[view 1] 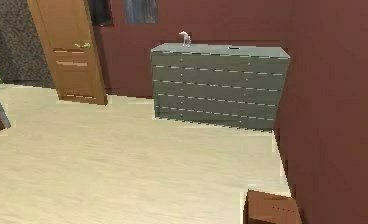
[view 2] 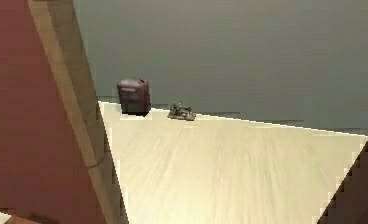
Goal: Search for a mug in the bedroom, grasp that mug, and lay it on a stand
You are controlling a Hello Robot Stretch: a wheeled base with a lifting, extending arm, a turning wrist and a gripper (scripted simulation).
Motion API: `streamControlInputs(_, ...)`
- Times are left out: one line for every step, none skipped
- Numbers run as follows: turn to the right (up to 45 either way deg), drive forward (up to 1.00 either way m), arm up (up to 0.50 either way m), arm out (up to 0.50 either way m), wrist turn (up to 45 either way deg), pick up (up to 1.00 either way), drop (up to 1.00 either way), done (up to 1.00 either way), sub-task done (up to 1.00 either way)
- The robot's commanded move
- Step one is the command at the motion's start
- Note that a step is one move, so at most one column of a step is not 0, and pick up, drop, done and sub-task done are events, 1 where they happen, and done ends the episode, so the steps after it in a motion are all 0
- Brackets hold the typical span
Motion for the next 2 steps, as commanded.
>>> streamControlInputs(0.0, 0.15, 0.0, 0.0, 0.0, 0.0, 0.0, 0.0, 0.0)
streamControlInputs(-45.0, 0.0, 0.0, 0.0, 0.0, 0.0, 0.0, 0.0, 0.0)
